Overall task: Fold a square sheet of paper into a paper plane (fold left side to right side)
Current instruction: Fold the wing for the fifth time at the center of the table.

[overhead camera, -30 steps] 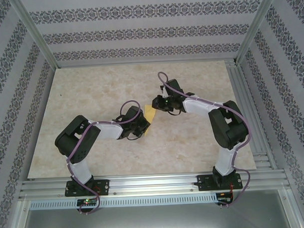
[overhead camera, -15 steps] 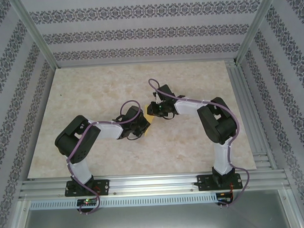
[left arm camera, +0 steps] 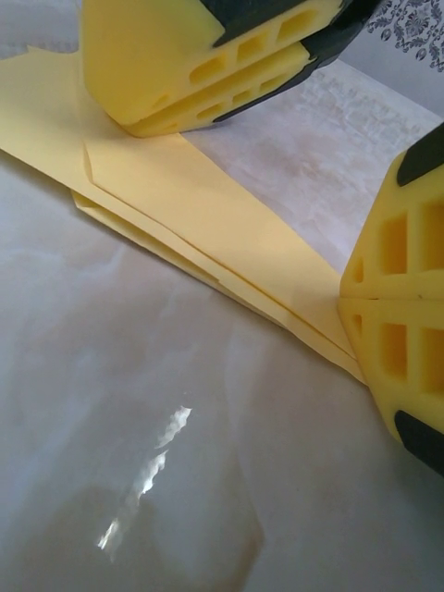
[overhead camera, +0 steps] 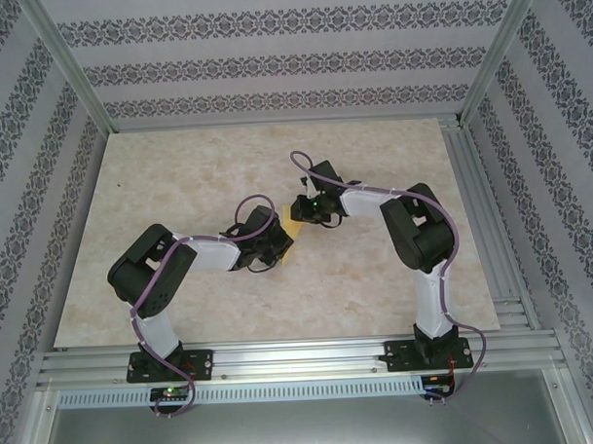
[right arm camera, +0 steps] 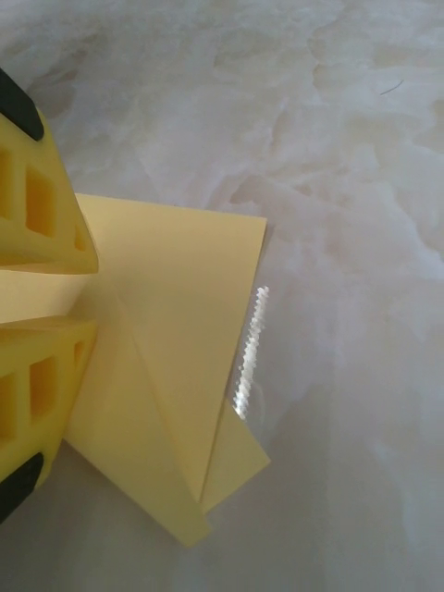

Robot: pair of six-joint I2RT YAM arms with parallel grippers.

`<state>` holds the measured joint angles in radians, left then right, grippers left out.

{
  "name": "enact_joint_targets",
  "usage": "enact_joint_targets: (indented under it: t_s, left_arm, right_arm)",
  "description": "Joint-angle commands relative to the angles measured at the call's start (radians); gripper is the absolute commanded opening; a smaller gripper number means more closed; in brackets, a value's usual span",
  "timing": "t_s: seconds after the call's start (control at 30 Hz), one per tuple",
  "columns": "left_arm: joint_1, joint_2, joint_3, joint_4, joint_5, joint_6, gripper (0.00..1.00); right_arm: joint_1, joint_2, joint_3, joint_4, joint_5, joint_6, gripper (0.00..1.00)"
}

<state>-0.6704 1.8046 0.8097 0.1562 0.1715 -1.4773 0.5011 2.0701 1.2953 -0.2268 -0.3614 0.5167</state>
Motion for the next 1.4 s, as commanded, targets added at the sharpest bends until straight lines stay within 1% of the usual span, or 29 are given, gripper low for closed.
enact_joint_targets:
  t_s: [0.0,0.43,0.8,0.93,1.13,1.27,1.37]
  left_arm:
    - [-0.013,0.056,-0.032,-0.150,0.002,0.014,0.00]
    - [-0.018,0.056,-0.035,-0.142,0.003,0.012,0.00]
    - [-0.025,0.059,-0.042,-0.123,0.007,0.003,0.00]
    - [-0.030,0.061,-0.044,-0.119,0.006,-0.001,0.00]
    - [-0.034,0.057,-0.046,-0.107,0.008,-0.003,0.00]
    - [-0.035,0.048,-0.032,-0.091,0.016,0.008,0.00]
    - [-0.035,0.031,0.008,-0.102,0.022,0.052,0.00]
  right_arm:
    - [-0.044,0.038,0.039,-0.008,0.067,-0.042,0.21]
    - [-0.102,0.097,0.129,-0.079,0.099,-0.075,0.22]
    - [-0.158,0.138,0.203,-0.117,0.098,-0.084,0.22]
    - [-0.176,0.139,0.219,-0.126,0.077,-0.073,0.22]
    - [-0.192,0.097,0.221,-0.136,0.081,-0.081,0.23]
    - [-0.193,0.023,0.198,-0.157,0.098,-0.099,0.23]
    - [-0.193,-0.051,0.150,-0.173,0.124,-0.104,0.26]
